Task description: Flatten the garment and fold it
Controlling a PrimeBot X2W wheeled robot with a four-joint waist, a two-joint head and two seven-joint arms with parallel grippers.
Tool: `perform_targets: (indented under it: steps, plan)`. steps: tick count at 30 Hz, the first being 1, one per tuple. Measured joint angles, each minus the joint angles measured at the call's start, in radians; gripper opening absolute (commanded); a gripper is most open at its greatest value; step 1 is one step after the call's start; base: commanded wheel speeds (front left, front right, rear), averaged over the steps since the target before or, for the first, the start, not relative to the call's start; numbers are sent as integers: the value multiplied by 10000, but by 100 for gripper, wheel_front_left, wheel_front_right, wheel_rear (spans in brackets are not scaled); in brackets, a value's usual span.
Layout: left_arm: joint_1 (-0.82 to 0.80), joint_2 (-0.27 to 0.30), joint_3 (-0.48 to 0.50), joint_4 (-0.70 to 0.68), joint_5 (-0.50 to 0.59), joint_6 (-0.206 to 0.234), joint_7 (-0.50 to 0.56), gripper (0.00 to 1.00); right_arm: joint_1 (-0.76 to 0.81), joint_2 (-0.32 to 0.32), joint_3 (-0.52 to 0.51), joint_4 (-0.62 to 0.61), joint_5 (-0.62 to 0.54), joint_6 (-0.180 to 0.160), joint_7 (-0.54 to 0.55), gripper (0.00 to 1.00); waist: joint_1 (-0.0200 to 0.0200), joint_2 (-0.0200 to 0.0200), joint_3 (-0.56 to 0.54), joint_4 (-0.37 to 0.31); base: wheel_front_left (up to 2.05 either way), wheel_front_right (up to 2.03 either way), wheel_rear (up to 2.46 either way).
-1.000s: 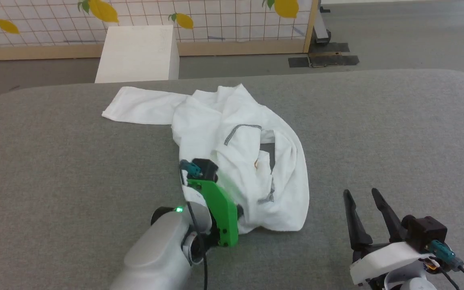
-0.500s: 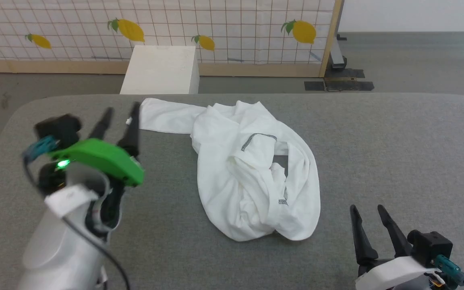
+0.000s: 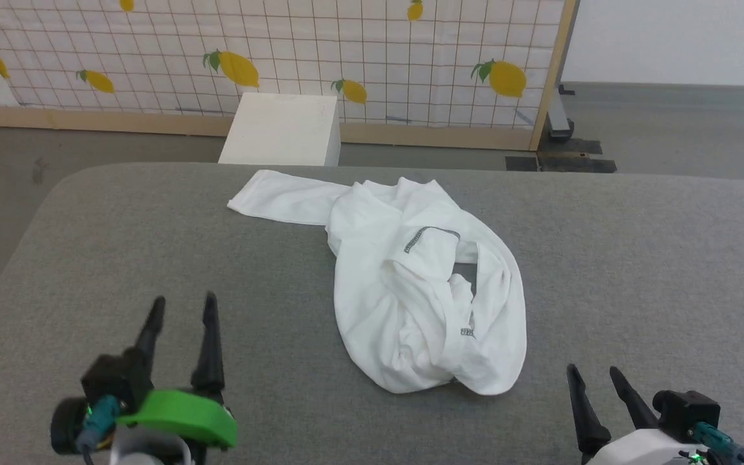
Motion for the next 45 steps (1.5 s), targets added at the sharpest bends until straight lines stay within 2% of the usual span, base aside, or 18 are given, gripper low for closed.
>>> perform_targets:
  steps: [3,9,12,13,14,16,21,26,30,31,32,33,36,39,45]
  plan:
    - [286,-242,-50,113,309,-320,0,100,-28,0,-100,140,13,0,301,100,0,0,-39,-1,0,0,0]
    - [325,-646,153,284,608,-610,0,100,-821,-4,-221,470,-17,0,1507,100,0,0,125,-70,0,0,0]
    - [296,-765,255,297,729,-740,0,100,-1778,-6,-169,754,-330,0,2897,100,0,0,297,-87,0,0,0]
    - [230,-872,341,322,911,-834,0,100,-2596,-4,-104,984,-685,0,4063,100,0,0,451,-70,0,0,0]
    - [195,-938,364,341,966,-871,0,100,-2977,-6,-36,1101,-886,0,4637,100,0,0,532,-47,0,0,0]
    - [116,-1037,435,372,1018,-963,0,100,-3642,-8,115,1298,-1212,0,5536,100,0,0,680,13,0,0,0]
    - [-166,-1231,583,378,1212,-1179,0,100,-5068,4,347,2034,-2224,0,7007,100,0,0,1141,249,0,0,0]
    - [-400,-1400,775,420,1321,-1388,-2,100,-5562,-6,313,2840,-2945,0,7775,100,1,0,1612,542,0,0,0]
    - [-553,-1588,876,508,1494,-1546,-2,100,-5723,-15,255,3283,-3078,0,7866,100,1,0,1938,802,0,0,0]
    - [-586,-1636,899,531,1524,-1557,-2,100,-5790,-15,251,3371,-3026,-2,7869,93,1,0,2005,872,0,0,0]
    - [-601,-1662,917,552,1538,-1567,-2,100,-5852,-36,282,3415,-2972,-2,7869,29,1,0,2051,923,0,0,0]
    - [-609,-1682,947,579,1561,-1615,-2,100,-5927,-61,307,3453,-2903,-2,7848,0,1,0,2101,978,0,0,0]
    - [-608,-1732,1093,660,1572,-1649,-2,100,-6014,-54,330,3467,-2568,-2,7465,0,1,0,2161,1043,0,0,0]
    - [-608,-1799,1179,671,1657,-1726,-2,100,-6010,-102,-138,3409,-2159,2,6886,0,1,0,2079,997,0,0,0]
    - [-584,-1883,1373,669,1710,-1756,-2,100,-5939,-1189,-2429,2376,-1779,0,5756,0,1,0,1735,735,0,0,0]
